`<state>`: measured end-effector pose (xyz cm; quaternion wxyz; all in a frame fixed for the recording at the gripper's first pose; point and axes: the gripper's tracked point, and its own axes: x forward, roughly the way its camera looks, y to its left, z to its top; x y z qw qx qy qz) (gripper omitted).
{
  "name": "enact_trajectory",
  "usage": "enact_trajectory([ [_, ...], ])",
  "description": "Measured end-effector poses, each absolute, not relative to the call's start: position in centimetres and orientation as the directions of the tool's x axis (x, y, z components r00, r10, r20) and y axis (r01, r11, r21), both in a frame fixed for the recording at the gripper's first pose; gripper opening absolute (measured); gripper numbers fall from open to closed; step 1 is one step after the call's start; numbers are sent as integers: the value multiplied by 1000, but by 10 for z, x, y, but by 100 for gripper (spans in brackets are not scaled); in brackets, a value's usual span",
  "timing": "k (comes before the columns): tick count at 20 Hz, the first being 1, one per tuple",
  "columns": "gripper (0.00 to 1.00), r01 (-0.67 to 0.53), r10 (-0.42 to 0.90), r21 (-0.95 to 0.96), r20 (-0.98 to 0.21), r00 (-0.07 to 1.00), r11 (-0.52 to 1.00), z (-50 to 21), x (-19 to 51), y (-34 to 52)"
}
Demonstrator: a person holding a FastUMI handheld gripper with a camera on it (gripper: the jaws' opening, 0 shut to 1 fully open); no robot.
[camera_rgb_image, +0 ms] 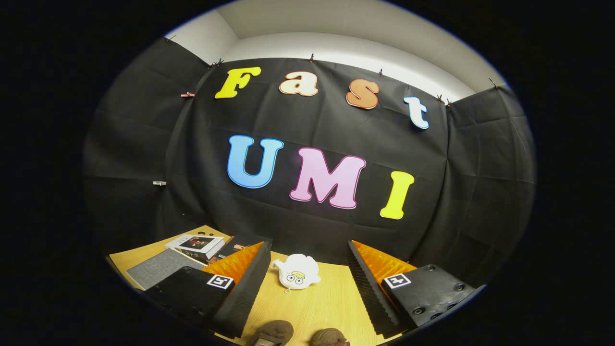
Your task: Open the storage box then place both shoes into the box .Put the left shoe in first, then the right shoe, with the right side of both shoes facing outward in a uniform manner.
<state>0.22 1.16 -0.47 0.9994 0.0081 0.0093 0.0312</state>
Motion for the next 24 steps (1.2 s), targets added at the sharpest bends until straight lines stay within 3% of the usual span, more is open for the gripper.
enact_trajectory([
  [6,97,-120,122,51,-53,991,991,-15,2,25],
  [13,97,-302,337,174,-227,914,937,-63,9,81],
  [19,99,-444,587,432,-288,757,785,-104,-8,140],
  [24,98,-410,751,692,-296,590,594,-144,-18,180],
])
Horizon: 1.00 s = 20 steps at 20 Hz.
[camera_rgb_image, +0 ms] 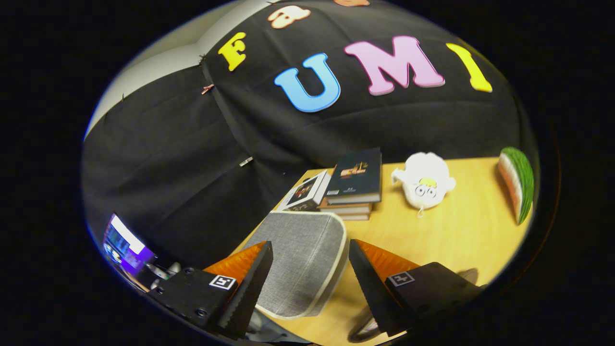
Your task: Open the storage box then place both shoes into the box .Put the left shoe in first, then the right shoe, with the right side of both shoes facing outward in a uniform manner.
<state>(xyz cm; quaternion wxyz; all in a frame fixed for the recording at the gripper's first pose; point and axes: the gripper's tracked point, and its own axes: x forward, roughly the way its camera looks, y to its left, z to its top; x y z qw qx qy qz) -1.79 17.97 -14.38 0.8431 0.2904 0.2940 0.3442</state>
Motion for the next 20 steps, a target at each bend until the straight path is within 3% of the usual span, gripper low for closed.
enact_trajectory([
  [6,98,-163,882,906,-316,350,389,-207,-36,212],
  [11,98,7,925,957,-281,257,289,-243,-43,236],
  [17,95,190,965,980,-99,245,52,-241,-47,258],
  [19,85,200,967,980,-39,252,-13,-232,-45,252],
  [20,68,192,967,981,-25,252,-24,-231,-47,251],
])
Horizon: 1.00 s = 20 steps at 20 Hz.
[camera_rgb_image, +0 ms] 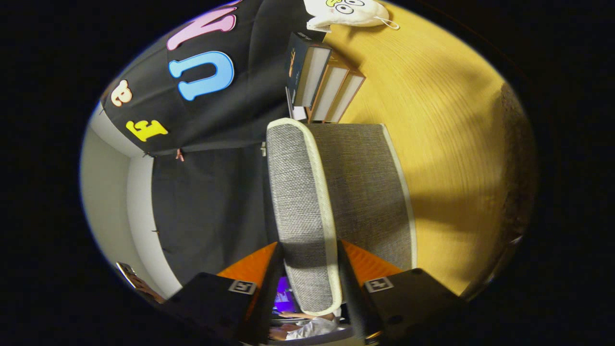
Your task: Open the storage box then place both shoes into the box .Put the left shoe in first, then the right shoe, with the right side of both shoes facing outward in a uniform manner.
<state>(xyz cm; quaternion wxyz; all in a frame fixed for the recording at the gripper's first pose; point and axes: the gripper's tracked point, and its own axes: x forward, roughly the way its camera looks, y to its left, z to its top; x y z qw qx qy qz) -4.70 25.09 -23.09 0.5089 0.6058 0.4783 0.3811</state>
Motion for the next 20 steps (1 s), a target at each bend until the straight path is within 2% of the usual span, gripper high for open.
enact_trajectory([
  [3,18,156,944,984,25,329,-80,-218,-32,244],
  [4,10,141,941,987,31,337,-83,-216,-33,245],
  [6,5,123,944,990,24,328,-68,-211,-39,244],
  [12,5,22,925,999,29,380,-41,-172,-37,240],
  [20,6,-157,913,984,-17,409,89,-106,-35,263],
])
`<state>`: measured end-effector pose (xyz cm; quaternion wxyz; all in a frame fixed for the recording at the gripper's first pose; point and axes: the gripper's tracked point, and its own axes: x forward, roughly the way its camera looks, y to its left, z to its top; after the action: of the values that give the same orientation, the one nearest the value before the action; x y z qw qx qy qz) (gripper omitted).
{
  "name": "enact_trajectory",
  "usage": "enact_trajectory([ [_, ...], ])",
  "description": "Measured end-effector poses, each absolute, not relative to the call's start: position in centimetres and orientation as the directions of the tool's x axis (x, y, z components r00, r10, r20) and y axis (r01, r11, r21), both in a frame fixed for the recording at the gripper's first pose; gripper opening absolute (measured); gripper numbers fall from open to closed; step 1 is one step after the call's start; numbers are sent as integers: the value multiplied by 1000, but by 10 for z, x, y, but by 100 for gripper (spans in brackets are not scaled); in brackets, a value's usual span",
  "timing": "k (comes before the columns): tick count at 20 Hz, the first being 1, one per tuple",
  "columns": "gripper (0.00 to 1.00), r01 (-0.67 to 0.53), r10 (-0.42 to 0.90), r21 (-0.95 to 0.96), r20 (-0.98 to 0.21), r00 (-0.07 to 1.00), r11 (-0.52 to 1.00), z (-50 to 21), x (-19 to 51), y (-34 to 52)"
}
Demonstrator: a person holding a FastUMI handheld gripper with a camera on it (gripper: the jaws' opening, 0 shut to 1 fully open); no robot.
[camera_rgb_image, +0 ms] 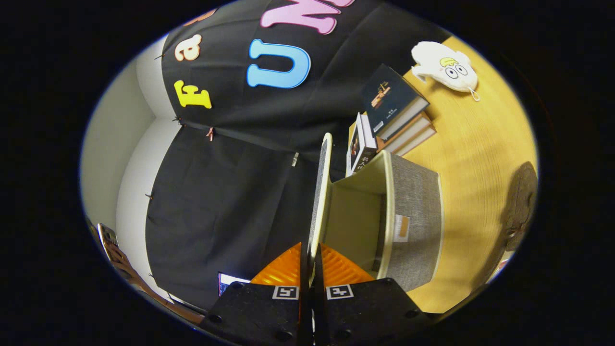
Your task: Open the storage box then place both shoes into the box .Put the left shoe in first, then the right shoe, with the right side of both shoes facing outward in a uniform manner.
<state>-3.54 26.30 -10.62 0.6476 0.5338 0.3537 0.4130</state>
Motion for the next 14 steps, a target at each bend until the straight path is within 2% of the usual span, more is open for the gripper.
enact_trajectory([
  [8,7,-316,919,935,-23,392,158,-35,-34,326],
  [14,7,-342,937,929,-19,347,145,-15,-40,387],
])
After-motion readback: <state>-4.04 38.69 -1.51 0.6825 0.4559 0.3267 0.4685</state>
